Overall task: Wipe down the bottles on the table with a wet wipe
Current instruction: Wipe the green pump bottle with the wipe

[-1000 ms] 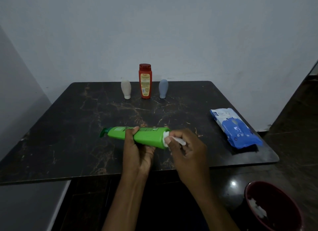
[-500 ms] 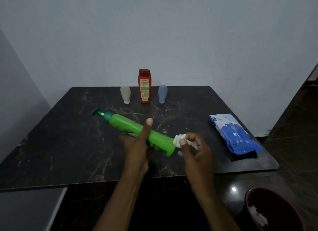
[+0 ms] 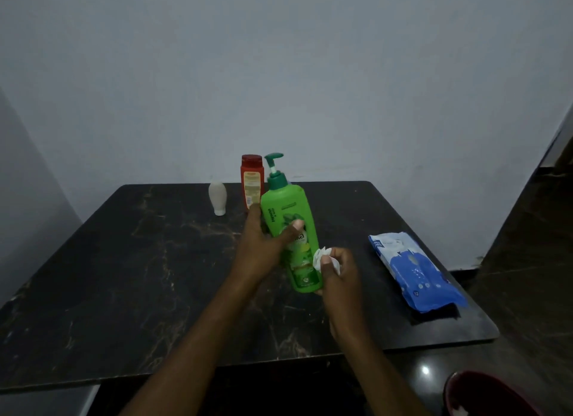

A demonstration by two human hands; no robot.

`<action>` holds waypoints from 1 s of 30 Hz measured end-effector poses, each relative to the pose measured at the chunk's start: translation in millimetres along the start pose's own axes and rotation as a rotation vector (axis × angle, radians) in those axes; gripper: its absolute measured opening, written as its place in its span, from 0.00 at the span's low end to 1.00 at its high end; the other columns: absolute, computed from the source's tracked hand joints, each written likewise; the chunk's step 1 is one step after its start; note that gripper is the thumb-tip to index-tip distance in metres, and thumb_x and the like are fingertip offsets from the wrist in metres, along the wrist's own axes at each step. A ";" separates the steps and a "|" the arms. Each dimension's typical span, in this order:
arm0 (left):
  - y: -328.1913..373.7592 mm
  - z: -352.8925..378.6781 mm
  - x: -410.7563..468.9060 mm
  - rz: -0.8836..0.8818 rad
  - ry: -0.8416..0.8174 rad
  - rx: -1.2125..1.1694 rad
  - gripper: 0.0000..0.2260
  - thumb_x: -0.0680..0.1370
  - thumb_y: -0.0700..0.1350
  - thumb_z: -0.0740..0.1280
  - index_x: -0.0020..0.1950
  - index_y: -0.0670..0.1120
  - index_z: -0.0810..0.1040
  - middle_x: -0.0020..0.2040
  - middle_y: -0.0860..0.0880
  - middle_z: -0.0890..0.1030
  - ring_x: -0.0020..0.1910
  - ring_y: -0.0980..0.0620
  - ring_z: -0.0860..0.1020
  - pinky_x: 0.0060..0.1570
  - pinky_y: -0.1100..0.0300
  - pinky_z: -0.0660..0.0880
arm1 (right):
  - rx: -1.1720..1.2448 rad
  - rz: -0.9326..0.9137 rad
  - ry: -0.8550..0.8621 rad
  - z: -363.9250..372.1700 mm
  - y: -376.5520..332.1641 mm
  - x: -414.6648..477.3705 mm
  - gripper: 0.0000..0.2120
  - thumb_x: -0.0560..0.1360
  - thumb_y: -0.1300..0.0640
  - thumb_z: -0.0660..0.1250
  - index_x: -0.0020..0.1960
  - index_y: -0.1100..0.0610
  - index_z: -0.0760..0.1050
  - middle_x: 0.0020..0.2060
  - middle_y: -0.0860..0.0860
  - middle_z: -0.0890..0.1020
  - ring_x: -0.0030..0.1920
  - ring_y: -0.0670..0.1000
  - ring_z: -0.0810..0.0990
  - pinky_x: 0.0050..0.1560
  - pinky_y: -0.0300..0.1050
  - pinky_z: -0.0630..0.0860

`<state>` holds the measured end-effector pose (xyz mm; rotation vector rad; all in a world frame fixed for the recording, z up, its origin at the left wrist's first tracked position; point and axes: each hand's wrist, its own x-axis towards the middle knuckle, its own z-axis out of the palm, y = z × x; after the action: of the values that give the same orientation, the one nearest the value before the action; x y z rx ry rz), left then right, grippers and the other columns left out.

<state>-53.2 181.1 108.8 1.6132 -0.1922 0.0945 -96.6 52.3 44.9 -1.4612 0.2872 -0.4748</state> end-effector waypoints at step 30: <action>36.3 66.3 305.4 0.046 -0.364 0.778 0.23 0.63 0.44 0.85 0.54 0.42 0.83 0.51 0.44 0.85 0.50 0.44 0.83 0.50 0.45 0.83 | -0.168 0.090 0.083 6.0 14.6 229.1 0.04 0.79 0.58 0.64 0.50 0.50 0.76 0.43 0.48 0.83 0.42 0.49 0.84 0.44 0.49 0.83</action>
<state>236.2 93.4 195.5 2.3974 -0.5193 -0.1068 108.5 -50.4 53.5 -1.5864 0.4662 -0.4472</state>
